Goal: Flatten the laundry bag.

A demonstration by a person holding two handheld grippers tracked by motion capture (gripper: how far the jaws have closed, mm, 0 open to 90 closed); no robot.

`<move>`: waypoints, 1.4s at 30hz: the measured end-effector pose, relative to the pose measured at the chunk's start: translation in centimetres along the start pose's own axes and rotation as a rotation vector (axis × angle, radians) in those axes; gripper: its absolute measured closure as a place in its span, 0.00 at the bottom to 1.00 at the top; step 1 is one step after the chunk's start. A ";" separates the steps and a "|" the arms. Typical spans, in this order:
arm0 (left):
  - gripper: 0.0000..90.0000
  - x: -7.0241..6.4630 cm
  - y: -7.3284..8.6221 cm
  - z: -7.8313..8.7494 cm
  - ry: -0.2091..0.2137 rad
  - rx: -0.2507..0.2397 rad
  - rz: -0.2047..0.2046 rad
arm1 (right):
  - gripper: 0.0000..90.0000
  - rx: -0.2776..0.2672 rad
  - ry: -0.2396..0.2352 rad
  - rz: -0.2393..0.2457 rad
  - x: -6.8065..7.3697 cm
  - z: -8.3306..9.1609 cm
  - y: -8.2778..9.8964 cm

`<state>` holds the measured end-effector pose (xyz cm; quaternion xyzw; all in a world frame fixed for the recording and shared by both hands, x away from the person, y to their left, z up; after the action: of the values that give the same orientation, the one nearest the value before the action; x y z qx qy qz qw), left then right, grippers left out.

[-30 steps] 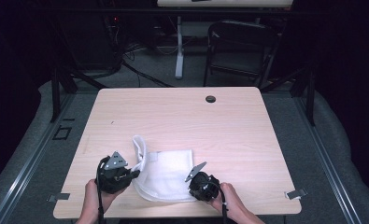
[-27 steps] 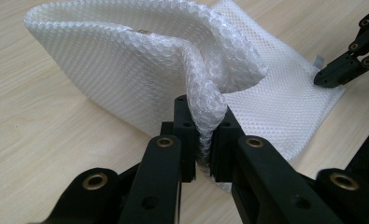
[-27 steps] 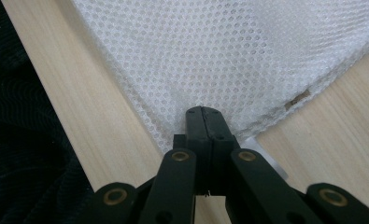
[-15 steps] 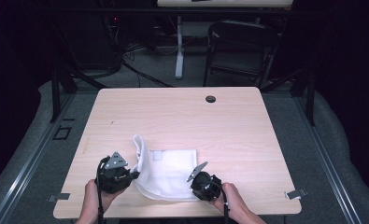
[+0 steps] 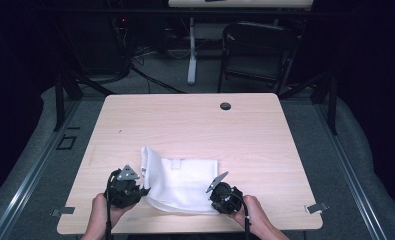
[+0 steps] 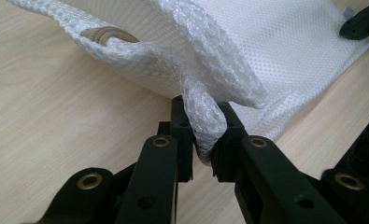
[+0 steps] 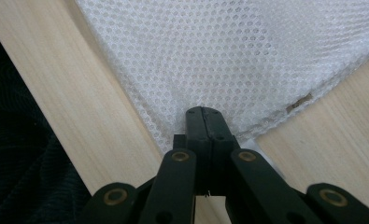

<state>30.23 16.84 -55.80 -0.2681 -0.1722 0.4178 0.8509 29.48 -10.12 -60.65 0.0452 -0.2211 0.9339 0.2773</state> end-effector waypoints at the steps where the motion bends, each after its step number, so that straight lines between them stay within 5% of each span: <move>1: 0.91 0.1 0.3 0.0 0.001 0.015 -0.001 | 1.00 0.001 0.002 0.000 0.0 0.0 0.0; 7: 0.85 0.8 1.3 -0.3 0.023 0.089 0.016 | 1.00 0.013 0.009 0.004 0.0 0.0 -0.1; 8: 0.71 0.9 1.5 -0.2 0.015 0.105 0.015 | 1.00 0.010 0.008 0.001 0.0 0.0 -0.1; 9: 0.71 1.1 1.7 -0.1 0.012 0.110 0.017 | 1.00 0.010 0.008 0.001 0.0 0.0 -0.1; 10: 0.61 1.5 2.0 0.2 0.009 0.112 0.031 | 1.00 0.011 0.010 0.003 0.0 0.0 -0.1; 16: 0.34 2.8 2.5 1.2 -0.005 0.089 0.102 | 1.00 0.013 0.002 0.002 -0.3 0.1 0.0; 20: 0.29 2.9 2.1 1.5 -0.022 0.055 0.122 | 1.00 0.016 0.005 -0.005 -0.5 0.2 0.0; 24: 0.29 2.4 1.8 0.8 -0.005 0.049 0.060 | 1.00 0.005 -0.005 0.013 -0.5 0.7 0.0; 25: 0.31 2.3 1.7 0.6 0.002 0.056 0.043 | 0.90 -0.029 0.009 0.028 -0.7 1.2 -0.2; 28: 0.32 1.7 1.3 -0.1 0.049 0.048 -0.001 | 0.82 -0.086 -0.003 0.034 -0.7 1.7 -0.7; 30: 0.34 1.4 1.2 -0.6 0.082 0.058 -0.026 | 0.77 -0.060 0.029 0.048 -0.8 1.1 -1.0; 37: 0.52 0.9 2.0 -3.9 0.126 0.210 -0.085 | 0.83 -0.043 0.036 0.051 -1.2 -0.4 -1.0; 42: 0.56 0.5 2.3 -4.5 0.141 0.242 -0.090 | 0.87 -0.023 0.024 0.037 -1.4 -0.2 -0.7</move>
<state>31.42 17.03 -60.76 -0.1843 -0.0725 0.3769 0.9048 31.06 -10.26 -60.83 0.0266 -0.2291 0.9368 0.2632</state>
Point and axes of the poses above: each handheld gripper's, and its own axes: z roughly backward along the jaws, y roughly out of its underside, x roughly to its left, the point moved 6 cm from there along -z, roughly forward along the jaws, and after that the axes turned 11 degrees about -y, right-handed, at the moved point
